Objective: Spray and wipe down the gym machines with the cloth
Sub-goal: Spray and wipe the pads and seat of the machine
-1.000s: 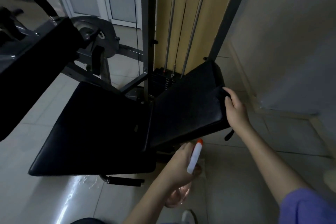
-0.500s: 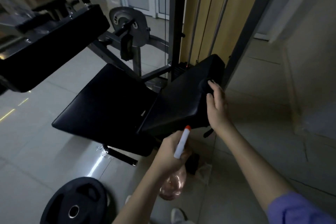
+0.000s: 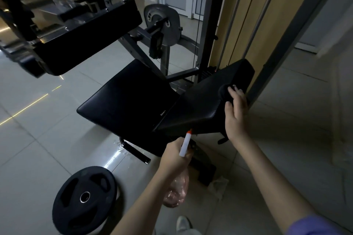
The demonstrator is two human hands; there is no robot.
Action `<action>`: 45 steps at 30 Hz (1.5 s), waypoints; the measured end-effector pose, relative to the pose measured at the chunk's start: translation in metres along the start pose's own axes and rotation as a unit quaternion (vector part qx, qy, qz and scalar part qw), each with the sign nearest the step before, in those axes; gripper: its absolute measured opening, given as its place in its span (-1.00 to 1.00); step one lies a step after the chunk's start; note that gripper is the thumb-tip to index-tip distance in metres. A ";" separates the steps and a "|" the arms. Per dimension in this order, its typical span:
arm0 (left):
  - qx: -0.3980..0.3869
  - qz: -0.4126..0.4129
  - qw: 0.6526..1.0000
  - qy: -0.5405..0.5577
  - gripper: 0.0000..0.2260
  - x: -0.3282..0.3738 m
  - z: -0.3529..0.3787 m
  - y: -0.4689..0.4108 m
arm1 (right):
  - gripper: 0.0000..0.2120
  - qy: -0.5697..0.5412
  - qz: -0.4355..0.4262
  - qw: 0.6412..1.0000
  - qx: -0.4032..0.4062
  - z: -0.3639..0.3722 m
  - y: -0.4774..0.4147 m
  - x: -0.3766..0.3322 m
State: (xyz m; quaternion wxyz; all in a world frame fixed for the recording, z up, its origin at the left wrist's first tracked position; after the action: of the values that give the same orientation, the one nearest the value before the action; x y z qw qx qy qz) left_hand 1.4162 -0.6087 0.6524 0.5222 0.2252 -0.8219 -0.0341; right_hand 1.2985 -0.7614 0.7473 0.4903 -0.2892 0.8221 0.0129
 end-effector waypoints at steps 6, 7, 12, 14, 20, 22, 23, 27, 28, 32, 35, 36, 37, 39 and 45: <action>-0.007 -0.042 0.999 0.029 -0.91 -0.022 -0.002 0.000 | -0.58 0.056 -0.051 0.997 -0.027 0.007 0.014 -0.014; -0.003 -0.051 0.998 0.034 -0.91 -0.026 -0.003 -0.001 | -0.58 0.071 -0.063 0.995 -0.032 0.009 0.017 -0.017; 0.022 -0.094 0.995 0.040 -0.97 -0.041 -0.011 -0.008 | -0.57 0.167 -0.156 0.972 -0.063 0.014 0.034 -0.036; 0.014 -0.097 0.995 0.029 -0.97 -0.043 -0.013 -0.009 | -0.58 0.232 -0.220 0.943 -0.096 0.019 0.041 -0.044; 0.034 -0.104 0.991 0.075 -0.86 -0.058 -0.023 -0.006 | -0.60 0.490 -0.435 0.735 -0.175 0.042 0.070 -0.052; 0.034 -0.104 0.991 0.079 -0.82 -0.060 -0.025 -0.005 | -0.58 0.547 -0.452 0.679 -0.186 0.046 0.068 -0.046; 0.033 -0.105 0.991 0.072 -0.82 -0.062 -0.026 -0.005 | -0.56 0.571 -0.461 0.654 -0.181 0.049 0.067 -0.044; 0.033 -0.095 0.995 0.028 -0.93 -0.068 -0.031 -0.006 | -0.40 0.648 -0.474 0.571 -0.172 0.085 0.066 -0.019; 0.034 -0.096 0.994 0.029 -0.94 -0.071 -0.032 -0.006 | -0.37 0.660 -0.465 0.562 -0.177 0.098 0.067 -0.007; 0.047 -0.115 0.990 0.072 -0.87 -0.086 -0.041 -0.003 | -0.47 0.704 -0.414 0.530 -0.230 0.155 0.064 0.039; 0.043 -0.123 0.989 0.071 -0.92 -0.091 -0.045 -0.002 | -0.57 0.741 -0.399 0.451 -0.297 0.182 0.073 0.045; 0.041 -0.125 0.990 0.056 -0.93 -0.093 -0.046 -0.001 | -0.50 0.749 -0.402 0.447 -0.279 0.185 0.073 0.040; 0.037 -0.129 0.990 0.036 -0.93 -0.094 -0.047 -0.001 | -0.44 0.762 -0.385 0.443 -0.273 0.181 0.075 0.038; 0.028 -0.140 0.990 0.002 -0.87 -0.099 -0.047 0.000 | -0.46 0.745 -0.370 0.509 -0.221 0.164 0.073 0.022; 0.028 -0.153 0.987 0.038 -0.89 -0.123 -0.039 -0.004 | -0.51 0.691 -0.396 0.588 -0.143 0.136 0.069 0.024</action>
State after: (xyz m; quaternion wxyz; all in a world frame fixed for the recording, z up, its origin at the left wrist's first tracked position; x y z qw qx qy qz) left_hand 1.4952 -0.5552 0.5655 0.5352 0.3642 -0.7578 -0.0817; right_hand 1.3649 -0.6731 0.6392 -0.3157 -0.5745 0.7056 -0.2691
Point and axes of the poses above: each hand's wrist, its own y-axis away from the middle knuckle, its own z-axis out of the palm, x = y × z, the point moved 8 cm from there along -y, towards the middle knuckle, and after that the axes turned 10 degrees about -x, right-handed, at the moved point
